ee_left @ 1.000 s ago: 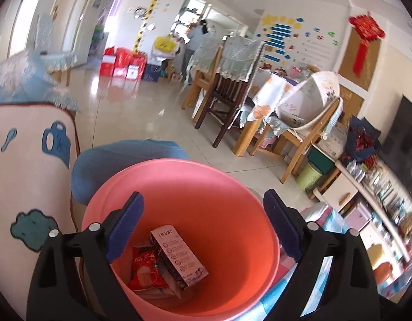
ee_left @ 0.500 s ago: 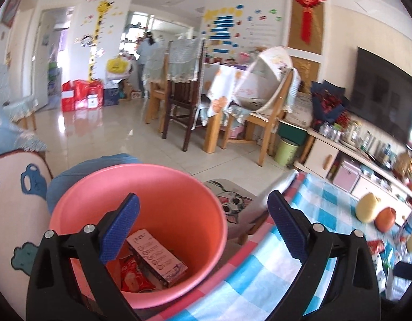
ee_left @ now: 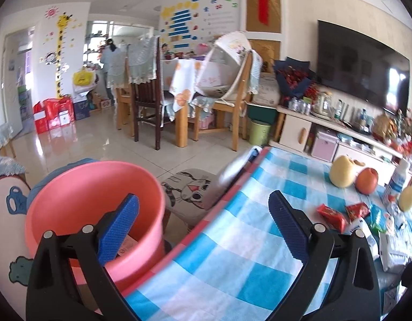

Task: Collect trash
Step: 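Swing both open tools back from the bucket to the table, then reach the left tool to the white plastic bottle while the right tool reaches the blue cow-print packet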

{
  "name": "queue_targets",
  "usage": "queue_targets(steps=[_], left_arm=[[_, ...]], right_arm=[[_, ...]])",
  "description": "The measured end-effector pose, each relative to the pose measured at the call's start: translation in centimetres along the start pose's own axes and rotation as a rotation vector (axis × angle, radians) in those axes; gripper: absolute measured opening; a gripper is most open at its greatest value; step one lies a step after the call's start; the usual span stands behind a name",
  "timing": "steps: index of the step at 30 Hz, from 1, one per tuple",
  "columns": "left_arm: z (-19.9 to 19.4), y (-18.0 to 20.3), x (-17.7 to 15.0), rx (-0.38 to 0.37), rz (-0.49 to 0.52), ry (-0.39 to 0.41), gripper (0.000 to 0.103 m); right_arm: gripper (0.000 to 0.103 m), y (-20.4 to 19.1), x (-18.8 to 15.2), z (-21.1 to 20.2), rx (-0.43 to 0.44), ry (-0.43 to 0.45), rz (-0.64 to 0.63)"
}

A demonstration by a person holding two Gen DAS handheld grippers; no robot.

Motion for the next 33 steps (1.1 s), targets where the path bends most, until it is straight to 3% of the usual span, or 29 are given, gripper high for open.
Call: queue_targets(steps=[7,17,33], left_arm=[[-0.4,3.2,-0.6,-0.053,0.069,-0.005,0.098],[-0.8,7.8,-1.9,-0.159,0.119,-0.049,0.098],[-0.7,12.8,-3.6,-0.394,0.044,-0.169,0.098]], right_arm=[[0.091,3.2,-0.7,-2.4,-0.015,0.048,0.042],[0.091,9.5,-2.0,-5.7,-0.105,0.101,0.110],[0.092,22.4,-2.6,-10.2,-0.262,0.145,0.355]])
Point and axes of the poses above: each gripper's, at about its wrist camera, not at the fingertips, and z roughly the way its jaws point, y to its right, x to its top, the point moved 2 cm from there along z, roughly the way its jaws point, and after that the axes turned 5 degrees about y, right-handed, at the moved point
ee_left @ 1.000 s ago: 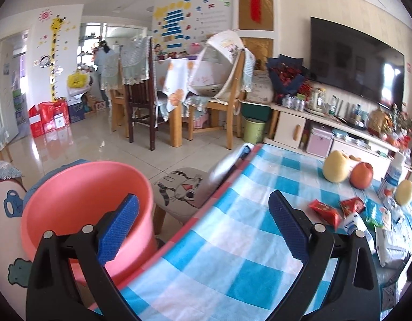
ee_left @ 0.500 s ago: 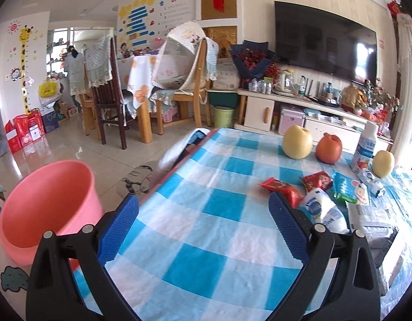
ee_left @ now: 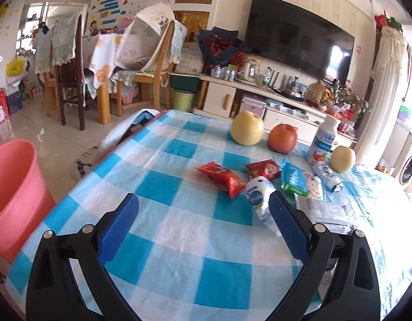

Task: Collect trash
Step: 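Reach the left tool to the white plastic bottle while the right tool reaches the blue cow-print packet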

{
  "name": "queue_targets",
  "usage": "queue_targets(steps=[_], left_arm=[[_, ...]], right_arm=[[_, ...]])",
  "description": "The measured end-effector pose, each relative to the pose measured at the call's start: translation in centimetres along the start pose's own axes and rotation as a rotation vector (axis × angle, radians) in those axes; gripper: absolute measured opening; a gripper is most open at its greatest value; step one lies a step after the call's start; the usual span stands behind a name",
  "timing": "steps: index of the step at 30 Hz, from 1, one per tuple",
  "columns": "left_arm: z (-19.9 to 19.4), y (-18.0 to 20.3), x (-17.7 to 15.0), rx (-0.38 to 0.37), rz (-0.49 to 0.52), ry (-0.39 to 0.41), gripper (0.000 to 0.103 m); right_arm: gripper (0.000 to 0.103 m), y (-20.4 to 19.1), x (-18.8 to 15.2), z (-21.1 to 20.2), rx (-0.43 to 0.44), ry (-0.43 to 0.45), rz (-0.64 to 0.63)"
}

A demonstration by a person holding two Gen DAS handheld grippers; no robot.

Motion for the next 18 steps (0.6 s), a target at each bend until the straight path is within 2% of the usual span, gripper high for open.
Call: queue_targets(steps=[7,12,18], left_arm=[[1.9,2.1,-0.3,-0.115,-0.090,-0.062,0.098],[3.8,4.5,-0.7,-0.126,-0.070,-0.131,0.098],[6.8,6.7,-1.0,-0.118,-0.045,-0.198,0.098]], right_arm=[[0.092,3.9,0.5,1.8,-0.081,-0.042,0.028],[0.092,6.6,0.2,4.4,-0.148,-0.092,0.038],[0.092,9.3,-0.8,8.5,-0.155,-0.138,0.081]])
Point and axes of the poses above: each gripper's, at about its wrist camera, not at the fingertips, and z roughly the way its jaws point, y to its right, x to its top, the point moved 2 cm from there along z, roughly the way its jaws point, and after that the axes turned 5 degrees about y, right-handed, at the moved point
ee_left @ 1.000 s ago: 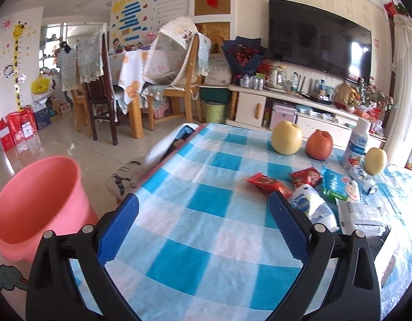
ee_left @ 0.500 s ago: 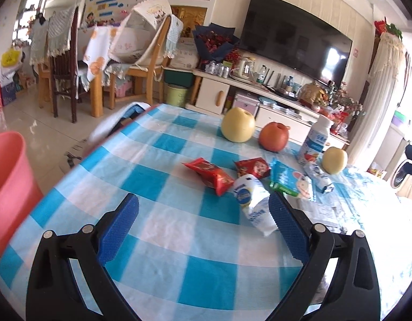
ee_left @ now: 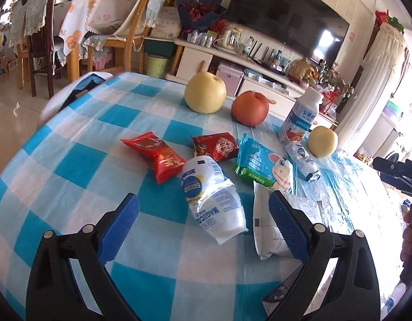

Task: Collect trash
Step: 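Reach the left tool to the white plastic bottle while the right tool reaches the blue cow-print packet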

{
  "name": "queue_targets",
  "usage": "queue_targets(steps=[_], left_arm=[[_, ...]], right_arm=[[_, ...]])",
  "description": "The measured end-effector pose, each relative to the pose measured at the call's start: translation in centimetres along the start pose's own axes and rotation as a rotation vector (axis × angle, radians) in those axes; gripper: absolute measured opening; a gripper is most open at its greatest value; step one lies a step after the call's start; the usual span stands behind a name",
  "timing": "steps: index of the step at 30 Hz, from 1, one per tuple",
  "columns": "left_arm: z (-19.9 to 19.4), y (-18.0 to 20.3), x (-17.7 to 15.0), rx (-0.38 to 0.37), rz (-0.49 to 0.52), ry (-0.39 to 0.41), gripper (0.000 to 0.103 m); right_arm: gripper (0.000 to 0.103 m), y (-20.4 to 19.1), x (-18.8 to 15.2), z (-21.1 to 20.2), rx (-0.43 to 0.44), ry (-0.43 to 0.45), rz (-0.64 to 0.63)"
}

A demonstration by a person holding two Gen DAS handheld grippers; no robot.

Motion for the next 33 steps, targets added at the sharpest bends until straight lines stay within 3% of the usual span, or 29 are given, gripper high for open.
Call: queue_targets(steps=[7,14,22,27,33], left_arm=[[3.0,0.5,-0.2,0.051,0.007,-0.048,0.098],[4.1,0.0,0.0,0.065,-0.008,-0.068,0.097],[5.2,0.0,0.1,0.085,-0.004,-0.098,0.086],[5.3,-0.1,0.1,0.107,0.000,-0.097,0.078],[5.1,-0.5,0.1,0.124,-0.020,-0.087,0.065]], right_arm=[[0.092,-2.8,-0.8,4.9,0.036,-0.060,-0.095],[0.092,-4.8,-0.8,8.7,0.001,-0.069,-0.190],[0.092,-4.3,-0.8,10.5,-0.025,-0.087,-0.191],[0.092,-5.7,-0.5,9.2,0.031,-0.047,-0.220],[0.092,-10.9,-1.4,9.1,0.182,-0.072,-0.343]])
Point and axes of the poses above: each gripper's, at about its wrist camera, not at the fingertips, and z roughly the way its jaws point, y to its right, x to its top, the point moved 2 cm from there along z, roughly the way its jaws point, and after that the axes turned 5 degrees about y, right-handed, at the moved point
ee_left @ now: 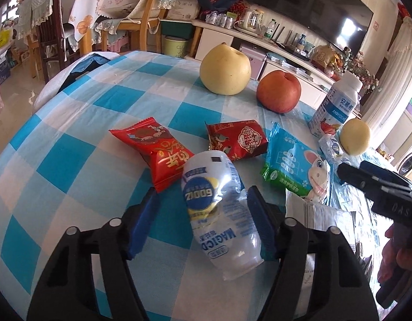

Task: Collect trash
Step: 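Reach the left tool to the white plastic bottle while the right tool reaches the blue cow-print packet, then close the left tool on the white bottle while the right tool closes on the cow-print packet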

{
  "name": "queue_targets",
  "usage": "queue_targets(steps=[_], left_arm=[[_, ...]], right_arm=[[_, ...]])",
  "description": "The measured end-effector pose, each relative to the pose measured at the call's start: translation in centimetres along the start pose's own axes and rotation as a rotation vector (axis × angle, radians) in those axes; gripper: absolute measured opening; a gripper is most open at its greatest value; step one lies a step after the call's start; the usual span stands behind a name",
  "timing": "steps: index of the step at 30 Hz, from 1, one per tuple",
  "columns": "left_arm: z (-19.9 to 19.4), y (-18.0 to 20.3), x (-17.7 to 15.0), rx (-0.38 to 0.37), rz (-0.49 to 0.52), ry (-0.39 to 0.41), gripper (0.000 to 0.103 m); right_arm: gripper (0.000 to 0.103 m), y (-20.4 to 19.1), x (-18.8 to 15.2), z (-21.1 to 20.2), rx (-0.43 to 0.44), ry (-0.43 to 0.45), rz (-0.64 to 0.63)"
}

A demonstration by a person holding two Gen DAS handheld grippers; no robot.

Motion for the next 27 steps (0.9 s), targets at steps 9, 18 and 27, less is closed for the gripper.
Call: queue_targets(steps=[9,18,27], left_arm=[[-0.3,-0.8,0.0,-0.012,-0.027,0.006,0.055],[-0.5,-0.7,-0.2,-0.018,0.013,-0.005,0.056],[-0.3,0.5,-0.5,-0.010,0.095,-0.026,0.073]], right_arm=[[0.092,-5.1,1.4,2.9,0.044,-0.054,-0.177],[0.087,-4.7,0.5,4.0,0.057,-0.114,-0.195],[0.060,-4.6,-0.2,3.5,0.035,-0.112,-0.226]])
Point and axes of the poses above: each gripper's, at about its wrist camera, not at the fingertips, and z roughly the way its jaws point, y to its right, x to its top, the point moved 2 cm from there along z, roughly the way its jaws point, and after that the axes turned 5 degrees about y, right-handed, at the moved point
